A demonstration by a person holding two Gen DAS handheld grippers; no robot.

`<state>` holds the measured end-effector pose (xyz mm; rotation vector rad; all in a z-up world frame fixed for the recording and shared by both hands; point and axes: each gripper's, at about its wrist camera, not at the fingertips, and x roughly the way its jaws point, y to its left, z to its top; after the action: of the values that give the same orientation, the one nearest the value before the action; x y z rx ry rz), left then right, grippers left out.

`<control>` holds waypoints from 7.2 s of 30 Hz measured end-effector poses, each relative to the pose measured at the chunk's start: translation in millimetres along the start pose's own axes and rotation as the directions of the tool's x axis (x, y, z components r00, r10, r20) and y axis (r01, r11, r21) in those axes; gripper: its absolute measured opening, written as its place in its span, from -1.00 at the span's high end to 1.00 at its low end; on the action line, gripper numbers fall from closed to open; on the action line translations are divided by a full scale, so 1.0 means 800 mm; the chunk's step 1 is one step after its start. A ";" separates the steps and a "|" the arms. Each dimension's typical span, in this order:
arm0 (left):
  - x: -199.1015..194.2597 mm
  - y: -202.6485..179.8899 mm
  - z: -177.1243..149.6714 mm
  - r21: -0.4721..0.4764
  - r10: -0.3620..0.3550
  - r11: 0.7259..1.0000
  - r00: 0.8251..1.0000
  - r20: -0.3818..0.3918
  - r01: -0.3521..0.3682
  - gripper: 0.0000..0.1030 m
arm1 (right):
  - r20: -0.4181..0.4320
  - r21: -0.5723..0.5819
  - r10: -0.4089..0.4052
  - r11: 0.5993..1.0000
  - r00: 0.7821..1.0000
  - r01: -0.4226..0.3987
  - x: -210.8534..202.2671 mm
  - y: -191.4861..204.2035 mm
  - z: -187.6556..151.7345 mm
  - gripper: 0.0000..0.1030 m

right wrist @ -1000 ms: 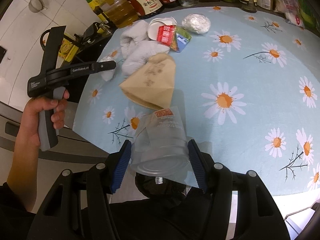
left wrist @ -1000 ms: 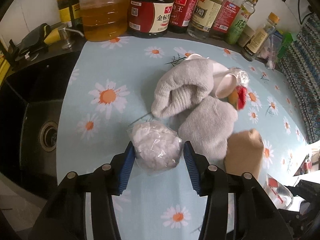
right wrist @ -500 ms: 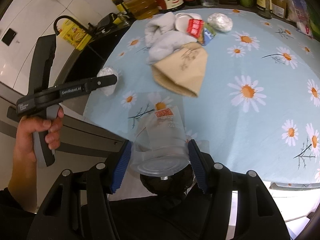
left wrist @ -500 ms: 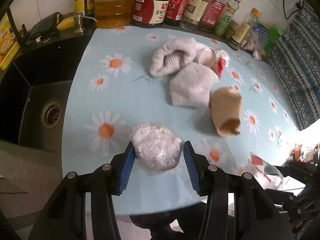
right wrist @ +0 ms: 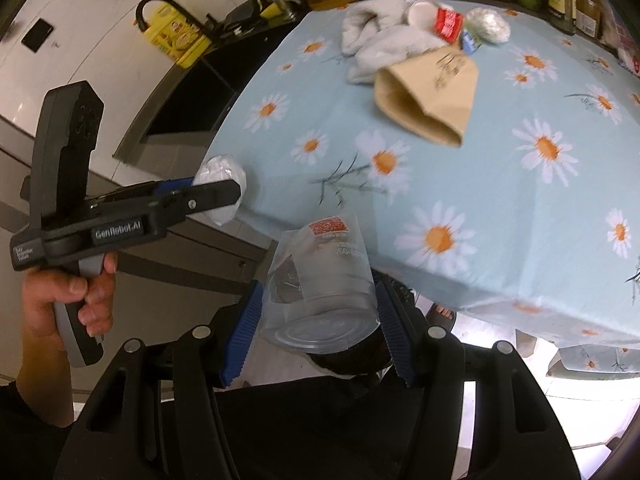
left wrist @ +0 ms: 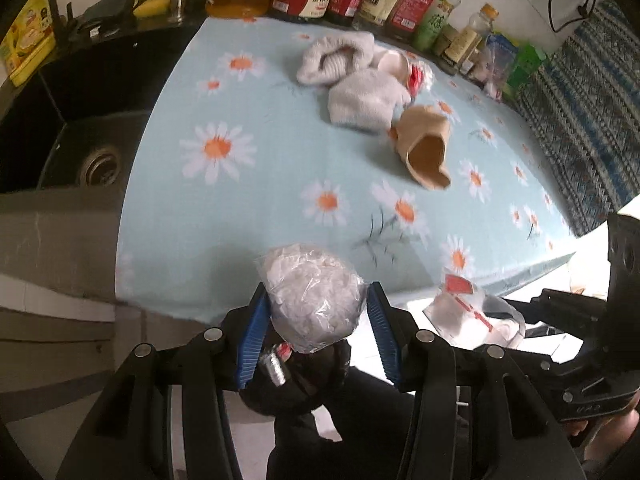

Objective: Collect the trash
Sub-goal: 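Lower both items over the black bin and open both grippers, then raise both tools back up toward the table, then grasp the tan paper cup with the right gripper while the left approaches the grey cloths, then grasp the grey cloth with the left gripper and lift it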

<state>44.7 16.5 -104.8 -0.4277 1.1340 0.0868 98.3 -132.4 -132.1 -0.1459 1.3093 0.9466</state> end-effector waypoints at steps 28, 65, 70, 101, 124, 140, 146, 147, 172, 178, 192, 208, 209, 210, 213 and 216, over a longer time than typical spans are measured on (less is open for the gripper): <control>0.086 0.034 -0.117 -0.077 -0.032 0.997 0.972 -0.235 0.014 0.08 | -0.186 0.064 0.009 0.998 0.983 0.003 0.102 0.002 -0.051 -0.13; 0.051 0.025 -0.082 -0.036 -0.012 0.999 0.983 -0.182 0.006 -0.20 | -0.061 0.140 -0.006 0.990 0.998 0.015 0.043 -0.011 -0.032 -0.37; 0.034 0.015 -0.072 -0.001 -0.013 1.000 0.988 -0.153 0.013 -0.20 | -0.027 0.147 -0.021 0.989 0.999 0.024 0.026 -0.013 -0.031 -0.37; -0.007 -0.016 0.034 0.016 0.014 1.000 1.000 -0.001 -0.014 -0.37 | 0.149 0.179 -0.045 0.984 0.988 0.018 -0.052 -0.087 0.097 -0.54; 0.017 -0.024 0.095 -0.058 0.079 0.995 0.997 -0.022 -0.080 -0.37 | 0.035 0.263 0.082 0.961 0.996 -0.089 0.027 -0.167 0.198 -0.54; 0.027 -0.030 0.109 -0.055 0.079 0.995 0.996 -0.030 -0.081 -0.37 | -0.002 0.291 0.108 0.951 0.994 -0.103 0.038 -0.175 0.202 0.03; 0.033 -0.037 0.116 -0.027 0.075 0.997 0.997 -0.036 -0.076 -0.37 | 0.040 0.285 0.112 0.951 0.993 -0.119 0.014 -0.177 0.191 0.03; 0.033 -0.038 0.118 -0.020 0.073 0.997 0.997 -0.034 -0.073 -0.37 | 0.049 0.286 0.112 0.951 0.992 -0.121 0.008 -0.178 0.188 0.03; 0.095 -0.094 0.218 0.166 0.068 0.984 0.997 -0.031 -0.062 -0.53 | 0.142 0.389 0.036 0.917 0.989 -0.089 -0.067 -0.234 0.107 0.03; 0.128 -0.088 0.234 0.158 0.073 0.986 0.995 -0.073 -0.061 -0.53 | 0.140 0.426 0.024 0.901 0.990 -0.082 -0.069 -0.252 0.096 0.03; 0.154 -0.085 0.247 0.154 0.084 0.985 0.994 -0.073 -0.072 0.13 | 0.141 0.426 0.024 0.901 0.990 -0.082 -0.066 -0.265 0.097 0.03; 0.121 -0.085 0.229 0.140 0.035 0.990 0.999 -0.031 -0.031 0.52 | 0.137 0.392 0.028 0.917 0.990 -0.080 -0.065 -0.244 0.102 0.03; 0.116 -0.085 0.227 0.139 0.032 0.990 0.999 -0.023 -0.029 0.52 | 0.138 0.387 0.028 0.919 0.990 -0.080 -0.065 -0.241 0.102 0.03; 0.112 -0.084 0.225 0.139 0.031 0.990 0.999 -0.019 -0.028 0.52 | 0.139 0.383 0.028 0.920 0.990 -0.080 -0.066 -0.238 0.102 0.03; 0.099 -0.081 0.218 0.134 0.029 0.991 1.000 -0.002 -0.029 0.52 | 0.145 0.370 0.029 0.925 0.989 -0.082 -0.068 -0.229 0.102 0.03; 0.087 -0.079 0.210 0.133 0.027 0.991 1.000 0.012 -0.029 0.52 | 0.151 0.354 0.029 0.932 0.988 -0.081 -0.070 -0.218 0.103 0.03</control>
<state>236.9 11.2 -89.5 -0.2923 1.1291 0.0374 278.0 -223.3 -129.0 0.2405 1.3352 0.7343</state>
